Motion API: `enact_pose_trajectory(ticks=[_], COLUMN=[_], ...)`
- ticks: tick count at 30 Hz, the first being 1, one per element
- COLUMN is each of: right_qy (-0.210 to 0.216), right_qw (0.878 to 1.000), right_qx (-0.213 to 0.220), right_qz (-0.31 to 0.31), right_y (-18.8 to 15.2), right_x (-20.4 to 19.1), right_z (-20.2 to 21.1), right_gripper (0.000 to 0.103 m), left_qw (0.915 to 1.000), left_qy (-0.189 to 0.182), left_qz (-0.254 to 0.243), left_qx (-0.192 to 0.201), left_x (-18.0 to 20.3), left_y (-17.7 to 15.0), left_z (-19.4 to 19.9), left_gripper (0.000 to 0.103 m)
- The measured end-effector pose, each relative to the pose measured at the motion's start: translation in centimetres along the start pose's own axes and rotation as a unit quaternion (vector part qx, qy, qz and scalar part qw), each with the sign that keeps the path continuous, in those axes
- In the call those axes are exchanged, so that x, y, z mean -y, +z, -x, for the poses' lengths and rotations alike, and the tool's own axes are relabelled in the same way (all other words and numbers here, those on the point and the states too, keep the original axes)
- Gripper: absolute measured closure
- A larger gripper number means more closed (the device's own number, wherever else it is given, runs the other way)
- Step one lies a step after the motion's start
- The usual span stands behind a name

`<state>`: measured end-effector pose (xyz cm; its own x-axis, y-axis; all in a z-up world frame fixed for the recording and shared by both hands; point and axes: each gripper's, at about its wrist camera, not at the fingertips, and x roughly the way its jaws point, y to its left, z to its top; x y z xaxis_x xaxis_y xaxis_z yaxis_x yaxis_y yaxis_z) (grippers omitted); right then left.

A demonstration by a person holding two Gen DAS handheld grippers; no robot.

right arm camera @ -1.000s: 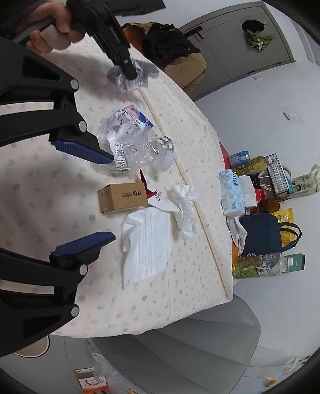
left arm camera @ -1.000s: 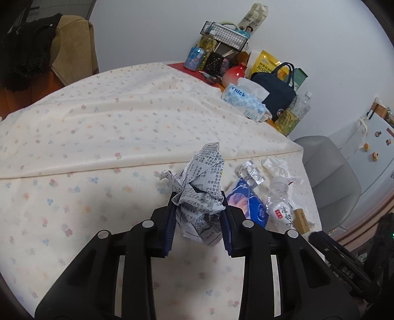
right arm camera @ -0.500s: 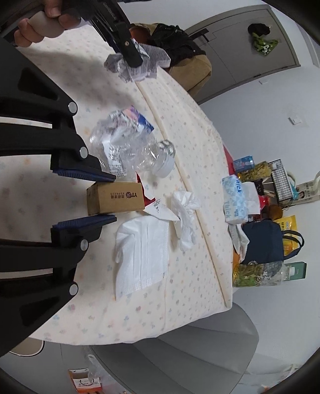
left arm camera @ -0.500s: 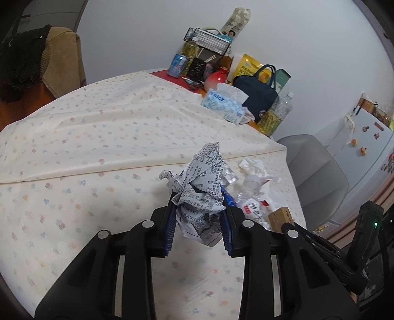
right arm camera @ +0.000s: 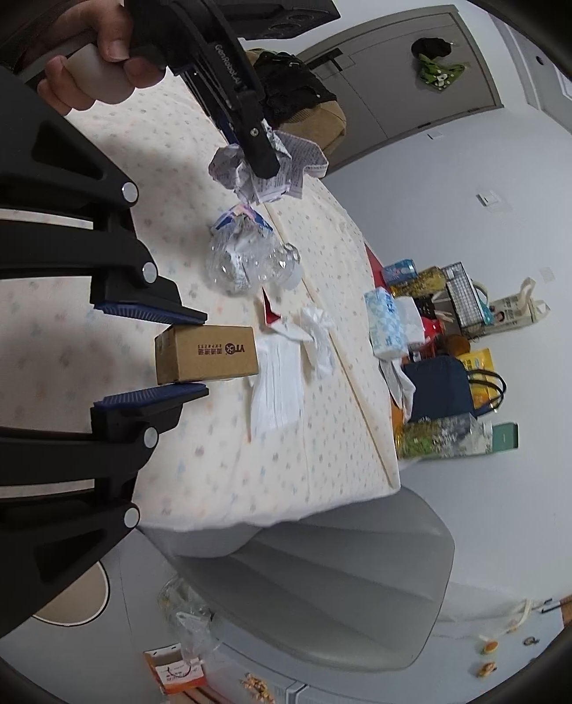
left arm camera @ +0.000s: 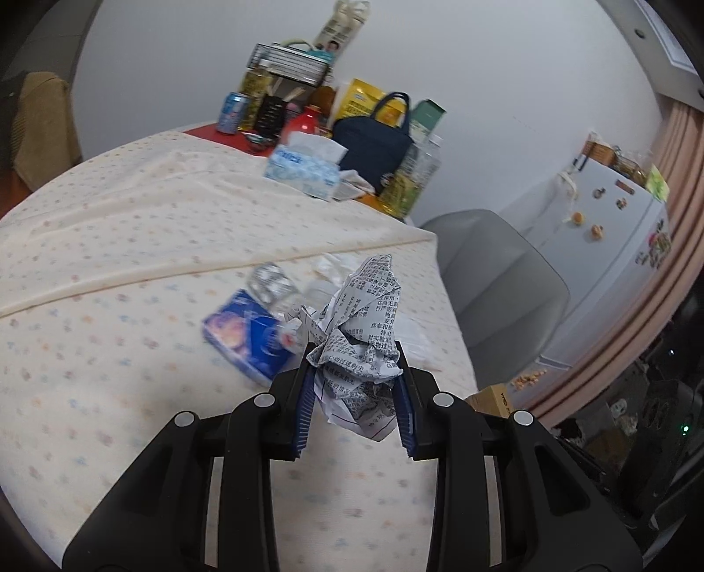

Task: Collect trash
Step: 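Carry the crumpled paper and cardboard box in both tools over the white bin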

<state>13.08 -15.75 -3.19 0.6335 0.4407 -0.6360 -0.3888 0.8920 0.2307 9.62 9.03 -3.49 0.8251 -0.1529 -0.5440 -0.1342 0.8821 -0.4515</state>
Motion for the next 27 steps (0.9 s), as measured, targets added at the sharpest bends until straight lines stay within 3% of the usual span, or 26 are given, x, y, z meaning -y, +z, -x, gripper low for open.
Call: enact_pose_trajectory(ticks=[13, 27], right_qy=[-0.080, -0.156], right_qw=[0.994, 0.976], right_qx=[0.020, 0.021], right_qz=[-0.070, -0.154], right_y=[-1.9, -5.7], right_x=[10.1, 20.7], right_z=[5.6, 9.3], right_gripper=[0.076, 0.075], left_qw=[0.9942, 0.9770], left_qy=[-0.077, -0.129], left_qz=[-0.059, -0.125], left_qx=[-0.048, -0.114], left_x=[10.1, 19.7], left_y=[-2.9, -7.4], left_z=[-4.9, -10.2], left_gripper=[0.071, 0.071])
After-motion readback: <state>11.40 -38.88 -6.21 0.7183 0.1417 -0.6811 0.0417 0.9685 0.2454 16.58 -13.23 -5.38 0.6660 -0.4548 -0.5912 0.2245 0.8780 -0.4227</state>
